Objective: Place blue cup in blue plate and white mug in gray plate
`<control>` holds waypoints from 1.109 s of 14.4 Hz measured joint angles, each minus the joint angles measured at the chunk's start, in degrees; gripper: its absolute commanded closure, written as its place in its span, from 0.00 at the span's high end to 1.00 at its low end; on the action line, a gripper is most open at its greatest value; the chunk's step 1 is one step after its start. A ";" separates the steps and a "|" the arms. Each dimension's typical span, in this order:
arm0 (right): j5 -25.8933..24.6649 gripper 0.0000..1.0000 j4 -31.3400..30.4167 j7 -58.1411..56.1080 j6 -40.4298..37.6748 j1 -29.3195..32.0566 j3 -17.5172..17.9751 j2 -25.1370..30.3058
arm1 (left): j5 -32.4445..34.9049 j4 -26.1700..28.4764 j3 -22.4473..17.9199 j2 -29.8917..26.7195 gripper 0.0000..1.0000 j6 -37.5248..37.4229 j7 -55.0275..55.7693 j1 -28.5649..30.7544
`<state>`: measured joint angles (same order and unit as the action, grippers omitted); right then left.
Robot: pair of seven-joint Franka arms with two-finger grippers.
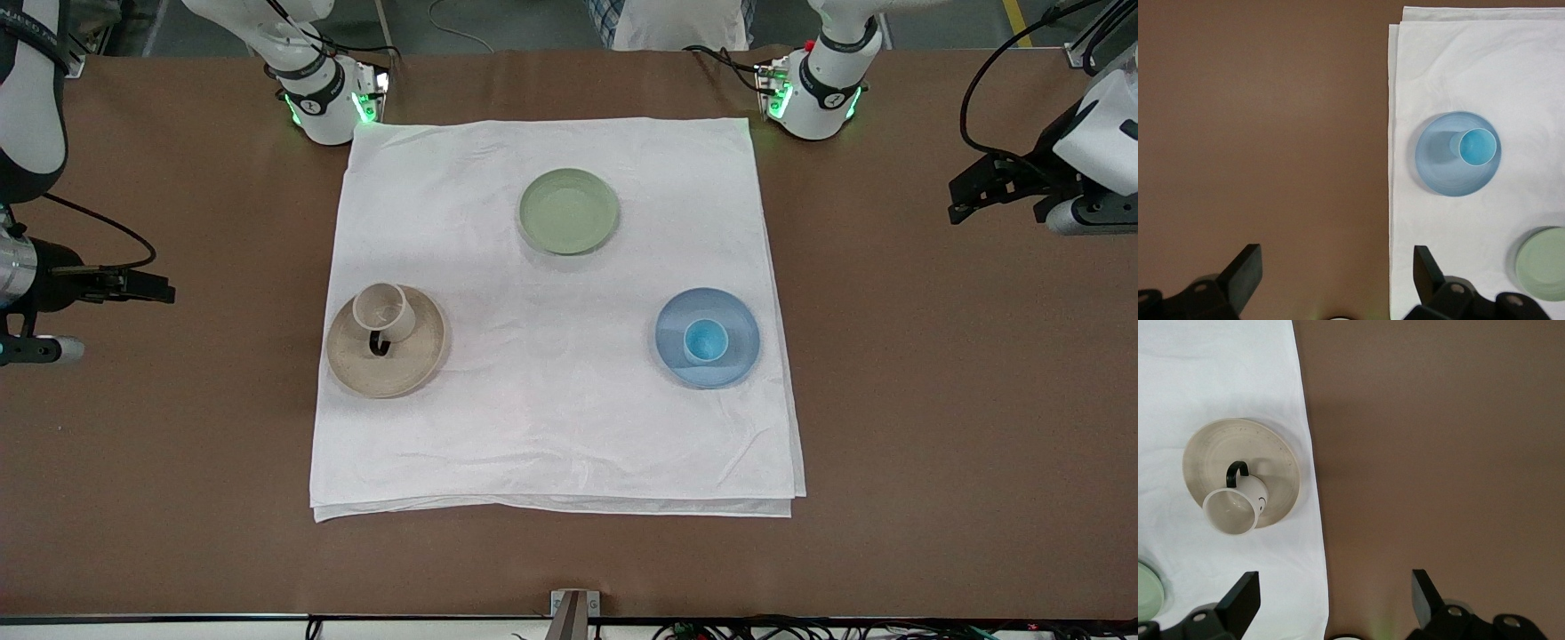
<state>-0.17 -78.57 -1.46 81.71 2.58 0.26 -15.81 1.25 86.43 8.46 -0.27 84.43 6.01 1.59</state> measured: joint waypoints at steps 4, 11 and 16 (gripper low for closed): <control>0.03 1.00 -9.68 0.00 5.26 -1.16 -0.11 8.40 | -0.04 0.30 0.02 -0.02 1.00 -0.07 -0.01 -0.01; 0.03 1.00 -17.04 -0.03 1.58 -2.77 -2.46 22.24 | -0.04 0.43 0.00 -0.11 1.00 -0.07 -0.01 0.00; 0.03 1.00 -17.34 -0.03 1.33 -2.77 -2.46 23.49 | -0.12 0.48 -0.11 -0.11 1.00 -0.07 -0.01 0.04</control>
<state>-0.14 -95.91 -1.49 83.04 -0.19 -2.20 7.68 1.13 86.91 8.35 -0.38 84.36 6.00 1.63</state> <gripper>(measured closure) 0.000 0.000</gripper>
